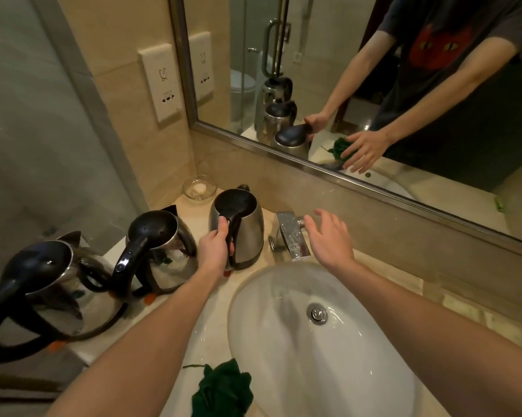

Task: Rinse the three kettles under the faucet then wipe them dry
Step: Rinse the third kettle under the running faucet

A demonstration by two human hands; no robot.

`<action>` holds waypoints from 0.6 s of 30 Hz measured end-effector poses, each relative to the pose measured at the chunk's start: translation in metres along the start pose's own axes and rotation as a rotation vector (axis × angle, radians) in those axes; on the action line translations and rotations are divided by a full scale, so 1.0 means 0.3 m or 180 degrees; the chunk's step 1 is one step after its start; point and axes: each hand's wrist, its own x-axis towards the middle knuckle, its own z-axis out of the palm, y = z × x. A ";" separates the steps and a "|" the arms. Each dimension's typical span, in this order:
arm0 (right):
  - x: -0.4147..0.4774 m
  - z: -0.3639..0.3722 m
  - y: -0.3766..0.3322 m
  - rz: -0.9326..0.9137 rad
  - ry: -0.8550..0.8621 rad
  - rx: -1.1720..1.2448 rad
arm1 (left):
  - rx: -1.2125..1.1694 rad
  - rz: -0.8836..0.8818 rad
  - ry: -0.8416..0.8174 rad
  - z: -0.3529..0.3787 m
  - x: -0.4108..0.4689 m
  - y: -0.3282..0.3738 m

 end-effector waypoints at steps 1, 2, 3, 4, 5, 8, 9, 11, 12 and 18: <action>-0.009 -0.006 -0.002 0.0002 0.0013 0.0002 | -0.0046 -0.0020 0.0030 -0.009 -0.006 0.006; -0.020 -0.013 -0.005 0.0007 0.0029 0.0005 | -0.0082 -0.0038 0.0055 -0.021 -0.012 0.012; -0.031 -0.019 -0.007 0.0022 0.0045 0.0007 | -0.0102 -0.0053 0.0070 -0.034 -0.020 0.017; -0.040 -0.026 -0.009 0.0036 0.0069 0.0002 | -0.0109 -0.0066 0.0076 -0.048 -0.028 0.021; -0.048 -0.031 -0.011 0.0058 0.0095 0.0000 | -0.0119 -0.0076 0.0074 -0.063 -0.038 0.025; -0.083 -0.048 -0.028 0.0128 0.0158 0.0013 | -0.0301 -0.0143 0.0022 -0.108 -0.075 0.037; -0.098 -0.051 -0.038 0.0152 0.0176 0.0028 | -0.0369 -0.0166 -0.0002 -0.123 -0.087 0.043; -0.134 -0.050 -0.059 0.0177 0.0199 0.0074 | -0.0422 -0.0200 -0.0044 -0.151 -0.115 0.052; -0.155 -0.048 -0.070 0.0174 0.0219 0.0098 | -0.0455 -0.0220 -0.0072 -0.165 -0.129 0.056; -0.253 -0.060 -0.132 0.0315 0.0395 0.0473 | -0.0673 -0.0268 -0.0238 -0.237 -0.206 0.057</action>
